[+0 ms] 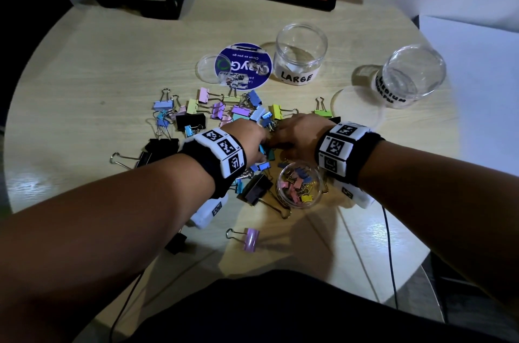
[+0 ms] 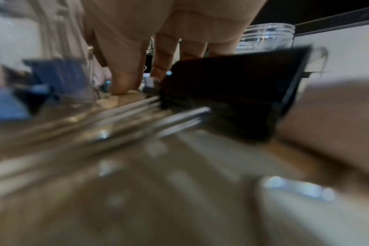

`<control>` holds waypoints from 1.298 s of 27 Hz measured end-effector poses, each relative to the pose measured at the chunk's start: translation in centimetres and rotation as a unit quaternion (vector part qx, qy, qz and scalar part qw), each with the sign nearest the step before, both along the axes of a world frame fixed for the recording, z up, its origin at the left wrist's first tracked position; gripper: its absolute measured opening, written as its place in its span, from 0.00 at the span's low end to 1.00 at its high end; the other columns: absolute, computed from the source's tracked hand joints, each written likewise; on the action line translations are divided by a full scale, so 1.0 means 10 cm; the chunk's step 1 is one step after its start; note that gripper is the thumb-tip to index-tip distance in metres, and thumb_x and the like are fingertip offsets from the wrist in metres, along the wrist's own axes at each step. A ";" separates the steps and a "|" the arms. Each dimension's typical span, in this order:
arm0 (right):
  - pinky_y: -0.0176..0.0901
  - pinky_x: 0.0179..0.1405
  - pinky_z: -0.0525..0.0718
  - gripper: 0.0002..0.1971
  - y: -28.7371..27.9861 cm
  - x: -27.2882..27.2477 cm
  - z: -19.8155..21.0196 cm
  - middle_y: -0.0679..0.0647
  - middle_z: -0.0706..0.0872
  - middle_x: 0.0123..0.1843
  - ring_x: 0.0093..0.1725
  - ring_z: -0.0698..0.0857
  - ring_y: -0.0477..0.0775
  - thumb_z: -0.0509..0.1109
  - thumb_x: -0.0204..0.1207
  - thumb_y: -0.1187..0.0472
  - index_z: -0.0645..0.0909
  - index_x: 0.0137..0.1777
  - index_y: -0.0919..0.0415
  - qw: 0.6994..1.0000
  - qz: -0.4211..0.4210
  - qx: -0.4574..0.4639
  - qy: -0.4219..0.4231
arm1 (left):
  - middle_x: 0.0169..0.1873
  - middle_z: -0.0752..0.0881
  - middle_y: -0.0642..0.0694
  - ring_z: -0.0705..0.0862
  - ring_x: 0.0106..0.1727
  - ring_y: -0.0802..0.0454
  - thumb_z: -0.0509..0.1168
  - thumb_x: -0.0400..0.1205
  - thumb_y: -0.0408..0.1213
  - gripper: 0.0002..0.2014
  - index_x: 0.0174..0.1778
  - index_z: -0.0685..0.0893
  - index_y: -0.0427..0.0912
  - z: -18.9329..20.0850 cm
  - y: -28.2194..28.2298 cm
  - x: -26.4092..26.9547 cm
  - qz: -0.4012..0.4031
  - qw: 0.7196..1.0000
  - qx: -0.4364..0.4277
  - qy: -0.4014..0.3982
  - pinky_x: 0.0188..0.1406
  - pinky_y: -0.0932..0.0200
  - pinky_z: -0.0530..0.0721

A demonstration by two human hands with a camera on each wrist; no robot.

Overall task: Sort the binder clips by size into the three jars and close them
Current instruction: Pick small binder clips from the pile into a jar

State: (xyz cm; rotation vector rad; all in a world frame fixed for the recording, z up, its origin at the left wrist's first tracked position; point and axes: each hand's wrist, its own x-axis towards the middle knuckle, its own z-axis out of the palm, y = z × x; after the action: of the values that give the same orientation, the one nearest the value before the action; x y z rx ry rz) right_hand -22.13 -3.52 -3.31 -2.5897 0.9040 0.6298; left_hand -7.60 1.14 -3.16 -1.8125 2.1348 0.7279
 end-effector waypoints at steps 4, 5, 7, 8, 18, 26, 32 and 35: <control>0.51 0.58 0.81 0.18 -0.01 -0.04 -0.02 0.45 0.83 0.60 0.61 0.80 0.55 0.64 0.77 0.48 0.76 0.67 0.38 0.999 -0.038 0.003 -0.022 | 0.52 0.82 0.46 0.81 0.53 0.46 0.71 0.75 0.48 0.16 0.56 0.82 0.44 -0.02 -0.01 0.04 -0.006 1.000 -0.011 0.013 0.49 0.54 0.81; 0.49 0.57 0.81 0.17 0.00 -0.06 -0.02 0.46 0.84 0.60 0.59 0.81 0.55 0.63 0.78 0.49 0.76 0.66 0.40 0.998 -0.049 0.008 -0.032 | 0.52 0.81 0.47 0.80 0.53 0.46 0.72 0.75 0.47 0.16 0.54 0.82 0.45 -0.03 -0.01 0.05 -0.005 1.000 -0.016 0.019 0.49 0.54 0.80; 0.47 0.55 0.81 0.17 0.03 -0.11 0.00 0.47 0.85 0.58 0.56 0.82 0.55 0.63 0.77 0.49 0.76 0.66 0.41 0.997 -0.054 0.015 -0.045 | 0.51 0.81 0.48 0.79 0.52 0.47 0.72 0.75 0.46 0.14 0.52 0.80 0.46 -0.03 0.00 0.06 -0.006 1.000 -0.019 0.022 0.48 0.54 0.79; 0.48 0.55 0.81 0.17 0.05 -0.13 0.01 0.47 0.85 0.57 0.56 0.82 0.55 0.65 0.76 0.48 0.77 0.65 0.42 0.998 -0.050 0.018 -0.046 | 0.51 0.82 0.48 0.80 0.52 0.47 0.71 0.75 0.45 0.13 0.52 0.80 0.46 -0.02 0.01 0.06 -0.007 1.000 -0.019 0.024 0.47 0.54 0.79; 0.45 0.51 0.79 0.10 0.02 -0.43 0.23 0.51 0.88 0.54 0.55 0.83 0.56 0.68 0.76 0.55 0.86 0.55 0.52 0.978 -0.156 -0.033 -0.136 | 0.41 0.80 0.59 0.78 0.44 0.59 0.74 0.71 0.49 0.15 0.52 0.87 0.54 0.37 0.38 -0.12 0.050 0.980 -0.036 0.187 0.48 0.62 0.79; 0.43 0.54 0.78 0.12 0.23 -0.34 0.25 0.48 0.87 0.57 0.57 0.82 0.52 0.68 0.77 0.53 0.86 0.58 0.50 0.992 -0.097 0.001 -0.076 | 0.48 0.71 0.58 0.75 0.52 0.58 0.72 0.71 0.54 0.20 0.59 0.84 0.59 0.24 0.54 -0.22 0.025 0.992 -0.006 0.124 0.52 0.61 0.76; 0.49 0.54 0.82 0.15 0.22 -0.15 0.09 0.50 0.87 0.54 0.54 0.82 0.56 0.66 0.74 0.44 0.83 0.57 0.45 0.996 -0.091 -0.008 -0.023 | 0.52 0.74 0.58 0.75 0.55 0.58 0.73 0.71 0.51 0.19 0.58 0.84 0.58 0.26 0.58 -0.04 0.017 0.994 -0.008 0.105 0.54 0.61 0.76; 0.48 0.57 0.79 0.19 0.21 -0.08 0.05 0.49 0.85 0.56 0.56 0.81 0.57 0.67 0.72 0.40 0.77 0.61 0.45 0.993 -0.112 -0.021 -0.007 | 0.53 0.76 0.57 0.77 0.56 0.57 0.73 0.71 0.54 0.18 0.57 0.85 0.58 0.22 0.59 0.02 0.013 0.993 -0.003 0.114 0.58 0.57 0.78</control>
State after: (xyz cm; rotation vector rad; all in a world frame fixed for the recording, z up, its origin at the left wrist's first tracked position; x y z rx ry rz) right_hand -22.96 -1.46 -2.85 -2.4763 1.1948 0.5354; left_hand -7.44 7.08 -0.92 -1.8409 2.2575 0.9795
